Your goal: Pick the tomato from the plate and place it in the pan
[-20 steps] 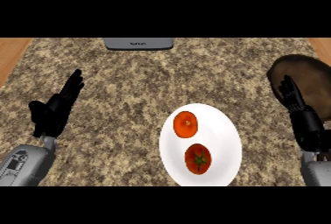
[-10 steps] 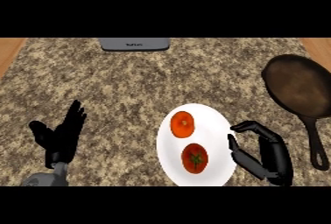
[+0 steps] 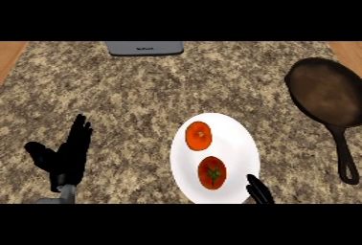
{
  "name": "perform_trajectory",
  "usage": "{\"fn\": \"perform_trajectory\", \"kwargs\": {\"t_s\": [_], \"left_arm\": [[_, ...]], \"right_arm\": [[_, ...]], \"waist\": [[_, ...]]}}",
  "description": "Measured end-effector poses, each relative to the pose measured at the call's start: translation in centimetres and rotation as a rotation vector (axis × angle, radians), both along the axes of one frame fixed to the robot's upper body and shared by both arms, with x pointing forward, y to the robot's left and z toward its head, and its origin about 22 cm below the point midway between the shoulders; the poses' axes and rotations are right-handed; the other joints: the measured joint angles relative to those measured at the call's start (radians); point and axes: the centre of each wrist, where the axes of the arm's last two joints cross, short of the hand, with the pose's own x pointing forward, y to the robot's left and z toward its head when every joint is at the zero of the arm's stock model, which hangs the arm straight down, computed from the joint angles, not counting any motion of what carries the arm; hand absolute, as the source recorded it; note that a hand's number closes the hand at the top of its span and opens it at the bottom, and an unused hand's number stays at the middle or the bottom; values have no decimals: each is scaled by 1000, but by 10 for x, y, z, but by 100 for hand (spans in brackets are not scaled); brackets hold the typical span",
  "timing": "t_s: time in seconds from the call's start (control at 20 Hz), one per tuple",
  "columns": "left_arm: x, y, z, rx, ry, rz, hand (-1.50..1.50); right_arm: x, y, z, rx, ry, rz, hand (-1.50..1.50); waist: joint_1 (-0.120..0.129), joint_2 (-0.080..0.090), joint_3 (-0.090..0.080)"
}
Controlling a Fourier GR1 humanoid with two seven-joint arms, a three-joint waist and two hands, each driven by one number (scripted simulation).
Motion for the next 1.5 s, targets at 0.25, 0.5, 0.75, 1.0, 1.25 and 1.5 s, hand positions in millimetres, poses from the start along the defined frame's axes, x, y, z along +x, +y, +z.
{"fn": "perform_trajectory", "kwargs": {"t_s": [0.25, 0.5, 0.75, 1.0, 1.25, 1.5], "left_arm": [[-3, -4, 7, -9, 12, -18, 0], [-4, -14, 8, -13, 3, -36, 0], [-1, -19, 12, -8, -5, -46, 0], [1, -21, 13, -9, 5, -54, 0], [-1, -22, 11, -11, 8, -55, 0], [-3, -24, 7, -13, 5, -49, 0]], "right_arm": [[-21, 14, 23, -74, 21, -123, -150], [-12, 11, 48, -142, 109, -174, -150], [-11, -6, 47, -339, 328, -165, -150], [6, -8, 68, -516, 504, -165, -150], [40, 10, 104, -624, 596, -155, -150], [63, 24, 111, -720, 771, -90, -150]], "waist": [[18, 9, -3], [35, 17, -4], [50, 28, -8], [59, 28, -8], [56, 21, -5], [52, 18, -2]]}}
